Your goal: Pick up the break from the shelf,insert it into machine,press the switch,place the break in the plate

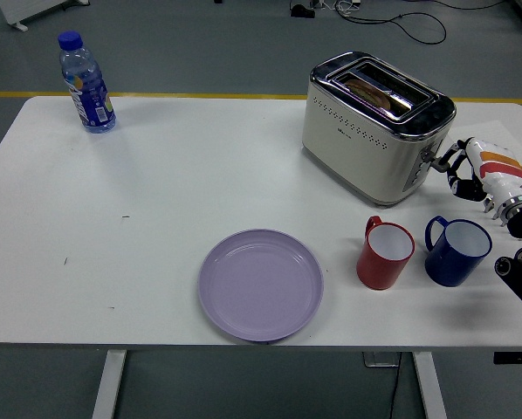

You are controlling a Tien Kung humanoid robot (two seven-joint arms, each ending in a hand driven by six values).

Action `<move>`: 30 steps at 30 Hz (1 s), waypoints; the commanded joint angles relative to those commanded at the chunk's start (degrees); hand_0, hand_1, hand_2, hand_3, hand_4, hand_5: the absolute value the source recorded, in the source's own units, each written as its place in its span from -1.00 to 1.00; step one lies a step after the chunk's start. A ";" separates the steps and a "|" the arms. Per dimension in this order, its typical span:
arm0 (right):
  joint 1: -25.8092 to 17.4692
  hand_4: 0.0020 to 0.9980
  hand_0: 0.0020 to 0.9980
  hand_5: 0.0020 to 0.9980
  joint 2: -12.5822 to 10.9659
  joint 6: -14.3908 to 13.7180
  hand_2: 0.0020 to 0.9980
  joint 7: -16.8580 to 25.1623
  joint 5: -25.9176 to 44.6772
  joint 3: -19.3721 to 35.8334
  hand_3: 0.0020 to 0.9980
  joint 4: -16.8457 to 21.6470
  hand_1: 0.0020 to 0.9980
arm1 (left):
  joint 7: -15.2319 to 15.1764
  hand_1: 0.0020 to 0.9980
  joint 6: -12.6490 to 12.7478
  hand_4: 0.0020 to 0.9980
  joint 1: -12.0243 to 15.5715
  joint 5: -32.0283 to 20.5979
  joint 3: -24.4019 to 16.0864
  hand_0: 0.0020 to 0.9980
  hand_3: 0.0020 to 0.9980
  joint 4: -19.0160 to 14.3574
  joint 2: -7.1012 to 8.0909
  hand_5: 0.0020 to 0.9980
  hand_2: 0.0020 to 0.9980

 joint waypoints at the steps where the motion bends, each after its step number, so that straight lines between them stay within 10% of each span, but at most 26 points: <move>1: -0.01 -0.27 -0.47 -1.00 0.16 0.01 -0.58 -0.01 -0.05 0.08 0.01 -0.09 -0.79 | 0.02 -0.02 0.00 -0.34 -0.01 0.04 0.00 0.23 0.14 0.00 0.00 0.81 -0.09; 13: -0.47 -0.28 -0.48 -1.00 -0.26 -0.01 -0.59 -0.54 -1.16 3.55 0.01 1.25 -0.80 | -0.16 -0.03 0.09 -0.34 -0.22 -0.84 0.66 0.23 0.14 0.00 0.00 0.81 -0.09; 30: -2.22 -0.04 -0.44 -1.00 -1.37 -6.79 -0.53 -7.52 -5.29 17.46 0.07 13.55 -0.76 | -0.06 -0.03 -0.01 -0.33 -0.23 -1.66 1.39 0.23 0.14 0.00 0.00 0.81 -0.09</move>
